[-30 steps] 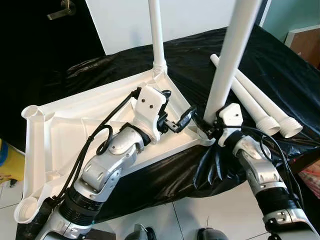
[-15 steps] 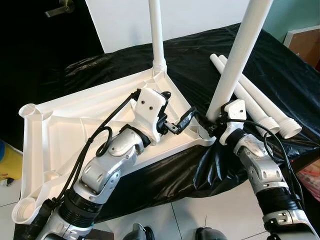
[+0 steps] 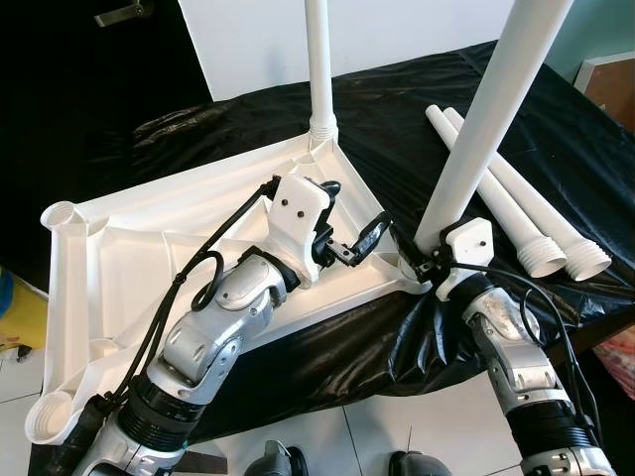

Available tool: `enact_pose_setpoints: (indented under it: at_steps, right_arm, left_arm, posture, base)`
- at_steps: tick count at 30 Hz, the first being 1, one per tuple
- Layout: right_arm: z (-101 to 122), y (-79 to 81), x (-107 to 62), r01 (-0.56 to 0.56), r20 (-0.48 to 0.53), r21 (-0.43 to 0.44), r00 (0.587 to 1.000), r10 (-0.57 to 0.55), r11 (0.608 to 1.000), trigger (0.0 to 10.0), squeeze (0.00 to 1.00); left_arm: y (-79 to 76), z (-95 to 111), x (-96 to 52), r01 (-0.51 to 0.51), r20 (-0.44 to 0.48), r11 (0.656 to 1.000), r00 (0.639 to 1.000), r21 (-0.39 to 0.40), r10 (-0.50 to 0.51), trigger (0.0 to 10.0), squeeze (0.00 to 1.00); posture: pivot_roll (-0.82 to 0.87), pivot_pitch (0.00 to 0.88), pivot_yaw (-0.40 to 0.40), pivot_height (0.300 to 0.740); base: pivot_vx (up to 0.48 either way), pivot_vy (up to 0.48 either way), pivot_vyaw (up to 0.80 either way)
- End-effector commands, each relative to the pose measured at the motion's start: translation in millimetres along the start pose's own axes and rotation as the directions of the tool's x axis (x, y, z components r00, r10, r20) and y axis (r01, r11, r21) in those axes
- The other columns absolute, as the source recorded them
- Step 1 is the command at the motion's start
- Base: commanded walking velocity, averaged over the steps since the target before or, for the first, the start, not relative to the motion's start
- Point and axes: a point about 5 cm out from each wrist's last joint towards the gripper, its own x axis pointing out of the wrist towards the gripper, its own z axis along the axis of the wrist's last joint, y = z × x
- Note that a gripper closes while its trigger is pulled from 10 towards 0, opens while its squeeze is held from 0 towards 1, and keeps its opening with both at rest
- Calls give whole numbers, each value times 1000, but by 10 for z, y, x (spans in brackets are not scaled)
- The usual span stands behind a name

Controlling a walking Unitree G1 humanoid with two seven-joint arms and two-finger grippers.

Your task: Building children table

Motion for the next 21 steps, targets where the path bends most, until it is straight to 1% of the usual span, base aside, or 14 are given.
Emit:
enact_pose_setpoints:
  at_steps: [1, 5, 7, 8, 9, 10, 11, 13, 14, 16, 21]
  right_arm:
    - [-176, 78, -86, -14, -75, 32, 997, 16, 999, 10000, 0]
    - [-196, 109, -98, -7, -64, 49, 998, 10, 999, 10000, 0]
    - [-222, 115, -96, 12, -75, 86, 997, -6, 996, 10000, 0]
    - [-222, 115, -96, 12, -75, 86, 997, -6, 996, 10000, 0]
    - [-230, 105, -81, 29, -89, 121, 996, -18, 992, 10000, 0]
    - [-229, 92, -65, 39, -100, 134, 995, -26, 990, 10000, 0]
    - [-229, 92, -65, 39, -100, 134, 995, -26, 990, 10000, 0]
    - [-256, 40, -16, 68, -159, 135, 986, -46, 988, 10000, 0]
    - [-256, 40, -16, 68, -159, 135, 986, -46, 988, 10000, 0]
    - [-285, 26, 28, 70, -213, 138, 976, -39, 988, 10000, 0]
    - [-296, 43, 56, 59, -235, 167, 972, -19, 984, 10000, 0]
  left_arm:
    - [-65, 11, -9, 136, -2, 991, 991, 5, -136, 10000, 0]
    - [-55, 13, -9, 132, -1, 991, 991, 6, -132, 10000, 0]
    - [-50, 17, -11, 131, -1, 991, 991, 10, -131, 10000, 0]
    - [-50, 17, -11, 131, -1, 991, 991, 10, -131, 10000, 0]
    - [-46, 18, -12, 131, -1, 991, 991, 11, -131, 10000, 0]
    - [-43, 19, -12, 131, -1, 991, 991, 12, -131, 10000, 0]
    - [-43, 19, -12, 131, -1, 991, 991, 12, -131, 10000, 0]
    - [-41, 24, -8, 132, 0, 991, 991, 13, -132, 10000, 0]
    - [-41, 24, -8, 132, 0, 991, 991, 13, -132, 10000, 0]
    - [-40, 29, -3, 134, 1, 991, 991, 15, -134, 10000, 0]
    - [-37, 33, -1, 135, 2, 991, 991, 16, -135, 10000, 0]
  posture:
    - [-62, 131, 83, 740]
    - [-58, 128, 82, 740]
    - [-57, 125, 83, 740]
    - [-57, 125, 83, 740]
    - [-57, 124, 85, 740]
    - [-57, 124, 86, 740]
    - [-57, 124, 86, 740]
    - [-57, 122, 88, 740]
    - [-57, 122, 88, 740]
    - [-56, 121, 88, 740]
    - [-55, 120, 87, 740]
  base:
    - [0, 0, 0]
    - [0, 0, 0]
    - [0, 0, 0]
    - [0, 0, 0]
    - [0, 0, 0]
    - [0, 0, 0]
    - [0, 0, 0]
    - [0, 0, 0]
    - [0, 0, 0]
    - [0, 0, 0]
    - [0, 0, 0]
